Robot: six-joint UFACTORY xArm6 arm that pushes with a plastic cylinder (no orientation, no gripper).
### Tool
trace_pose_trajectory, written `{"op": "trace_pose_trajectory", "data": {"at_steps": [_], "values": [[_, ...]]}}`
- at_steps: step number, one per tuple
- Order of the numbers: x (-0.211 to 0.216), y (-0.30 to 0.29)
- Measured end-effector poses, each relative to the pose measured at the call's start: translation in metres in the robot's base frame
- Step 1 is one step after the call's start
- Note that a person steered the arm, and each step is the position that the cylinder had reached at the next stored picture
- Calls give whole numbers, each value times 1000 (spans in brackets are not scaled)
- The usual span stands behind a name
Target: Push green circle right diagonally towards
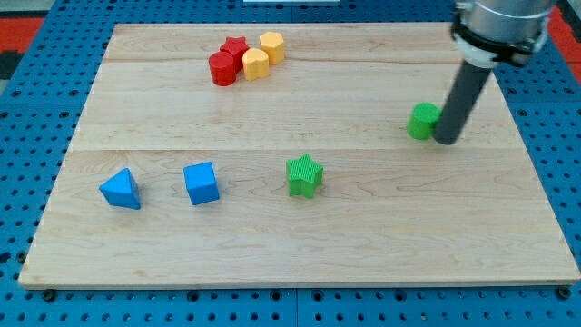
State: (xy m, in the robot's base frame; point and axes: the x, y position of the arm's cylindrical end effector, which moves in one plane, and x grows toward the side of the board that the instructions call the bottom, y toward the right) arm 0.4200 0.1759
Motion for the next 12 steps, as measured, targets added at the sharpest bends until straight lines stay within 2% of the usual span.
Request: {"op": "trace_pose_trajectory", "data": {"at_steps": [1, 3, 5, 6, 7, 9, 10, 11, 12], "values": [[-44, -33], [-60, 22], [-85, -43], [-91, -26], [-45, -13], [-54, -150], [-62, -124], [-47, -80], [-82, -54]]}}
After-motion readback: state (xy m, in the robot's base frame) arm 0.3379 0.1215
